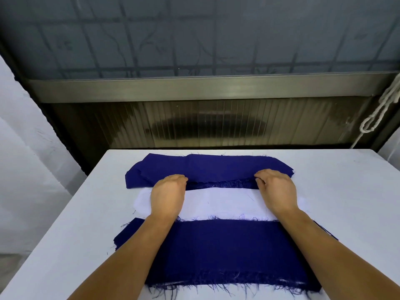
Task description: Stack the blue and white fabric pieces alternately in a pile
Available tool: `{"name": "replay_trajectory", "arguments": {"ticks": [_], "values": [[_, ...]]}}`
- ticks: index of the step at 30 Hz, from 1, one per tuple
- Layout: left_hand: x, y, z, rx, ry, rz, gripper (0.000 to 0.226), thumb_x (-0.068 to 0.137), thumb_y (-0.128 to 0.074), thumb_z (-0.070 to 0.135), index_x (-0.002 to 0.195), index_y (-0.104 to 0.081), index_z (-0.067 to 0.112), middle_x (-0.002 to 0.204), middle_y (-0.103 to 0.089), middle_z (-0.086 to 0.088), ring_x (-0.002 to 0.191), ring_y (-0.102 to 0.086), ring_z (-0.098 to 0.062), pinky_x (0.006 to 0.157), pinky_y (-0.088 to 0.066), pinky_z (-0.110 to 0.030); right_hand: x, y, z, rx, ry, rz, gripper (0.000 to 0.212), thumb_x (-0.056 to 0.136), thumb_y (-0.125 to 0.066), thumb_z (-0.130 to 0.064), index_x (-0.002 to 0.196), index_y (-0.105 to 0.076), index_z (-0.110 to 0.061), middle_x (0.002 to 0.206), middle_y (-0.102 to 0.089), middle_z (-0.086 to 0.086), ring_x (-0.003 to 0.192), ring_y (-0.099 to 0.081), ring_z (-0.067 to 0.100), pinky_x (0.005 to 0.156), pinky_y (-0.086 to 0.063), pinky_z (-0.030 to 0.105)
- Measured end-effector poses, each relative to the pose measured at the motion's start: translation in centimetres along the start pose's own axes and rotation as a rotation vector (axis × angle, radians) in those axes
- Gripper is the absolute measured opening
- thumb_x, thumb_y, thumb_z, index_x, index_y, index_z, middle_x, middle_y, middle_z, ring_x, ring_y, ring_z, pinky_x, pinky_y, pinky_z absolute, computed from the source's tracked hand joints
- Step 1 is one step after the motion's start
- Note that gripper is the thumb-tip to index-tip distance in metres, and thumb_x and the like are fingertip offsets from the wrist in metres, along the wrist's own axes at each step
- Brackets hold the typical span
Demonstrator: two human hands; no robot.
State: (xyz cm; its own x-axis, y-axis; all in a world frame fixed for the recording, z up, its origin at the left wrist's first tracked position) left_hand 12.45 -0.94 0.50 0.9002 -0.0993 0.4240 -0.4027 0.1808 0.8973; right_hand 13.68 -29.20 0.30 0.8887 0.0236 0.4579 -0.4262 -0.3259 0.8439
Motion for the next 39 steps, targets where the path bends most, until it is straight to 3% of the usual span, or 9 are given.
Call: {"name": "replay_trajectory", "arguments": {"ticks": [5,11,14,17,20,26,39], "values": [[-0.2,0.5,-0.2,-0.008,0.059,-0.006,0.015,0.076,-0.073,-0.002,0.070,-0.072,0.012,0.065,-0.066,-0.001,0.052,-0.058,-0.021,0.050,-0.052,-0.034,-0.1,0.3,0.1,0.016,-0.025,0.033,0.011,0.086,-0.069,-0.008,0.093,-0.075,-0.013,0.092,-0.073,0.000,0.084,-0.064,0.022,0.076,-0.050,0.033],[-0.3,0.7,-0.2,-0.085,0.063,0.027,0.012,0.078,-0.074,0.005,0.071,-0.068,0.013,0.064,-0.061,0.001,0.055,-0.053,-0.019,0.057,-0.049,-0.036,-0.5,0.5,-0.4,0.060,0.052,0.070,0.009,0.088,-0.068,-0.010,0.093,-0.075,-0.012,0.092,-0.073,-0.001,0.084,-0.066,0.022,0.078,-0.050,0.033],[-0.3,-0.3,-0.6,-0.149,0.051,0.002,0.011,0.082,-0.074,0.018,0.091,-0.068,0.016,0.088,-0.065,0.004,0.078,-0.057,-0.017,0.073,-0.049,-0.031,-0.5,0.5,-0.2,0.088,0.023,0.062,0.008,0.089,-0.067,-0.010,0.091,-0.074,-0.012,0.089,-0.071,-0.001,0.082,-0.063,0.021,0.075,-0.049,0.031],[-0.5,-1.4,-0.2,-0.190,-0.012,-0.068,0.046,0.088,-0.067,0.039,0.128,-0.060,0.017,0.128,-0.059,0.003,0.120,-0.051,-0.018,0.102,-0.040,-0.032,-0.4,0.3,0.0,0.130,-0.012,0.040,0.006,0.088,-0.067,-0.010,0.091,-0.072,-0.014,0.088,-0.069,-0.003,0.082,-0.060,0.017,0.072,-0.048,0.026],[-0.3,-1.9,0.0,-0.213,-0.009,-0.097,0.048,0.097,-0.049,0.045,0.137,-0.053,0.019,0.142,-0.050,0.003,0.134,-0.041,-0.016,0.110,-0.031,-0.031,-0.4,0.3,0.1,0.184,-0.035,0.032,0.005,0.087,-0.069,-0.011,0.091,-0.071,-0.015,0.089,-0.068,-0.004,0.084,-0.058,0.015,0.072,-0.047,0.025],[-0.1,-2.0,-0.3,-0.160,0.003,-0.090,0.041,0.097,-0.055,0.026,0.137,-0.054,0.019,0.140,-0.052,0.002,0.130,-0.044,-0.017,0.108,-0.036,-0.032,-0.5,0.4,0.1,0.263,-0.029,0.042,0.013,0.096,-0.057,-0.016,0.097,-0.069,-0.013,0.094,-0.066,-0.003,0.088,-0.057,0.016,0.079,-0.046,0.028],[0.0,-2.1,-1.2,-0.097,0.091,-0.057,0.048,0.096,-0.054,0.039,0.140,-0.048,0.023,0.133,-0.052,0.003,0.124,-0.043,-0.019,0.105,-0.037,-0.035,-0.7,0.5,0.1,0.351,-0.081,0.045,0.015,0.094,-0.055,-0.008,0.105,-0.062,-0.016,0.099,-0.058,-0.009,0.093,-0.048,0.013,0.082,-0.039,0.027]]}}
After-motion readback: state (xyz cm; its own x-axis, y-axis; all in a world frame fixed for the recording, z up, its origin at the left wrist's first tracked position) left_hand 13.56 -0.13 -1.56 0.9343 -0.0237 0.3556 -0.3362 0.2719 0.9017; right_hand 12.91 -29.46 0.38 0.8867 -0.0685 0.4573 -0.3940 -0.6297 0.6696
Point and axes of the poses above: each hand's wrist, its own x-axis towards the middle knuckle, its own y-axis out of the back of the hand, z = x × y, the point moved 6 cm from there along x, towards the middle knuckle
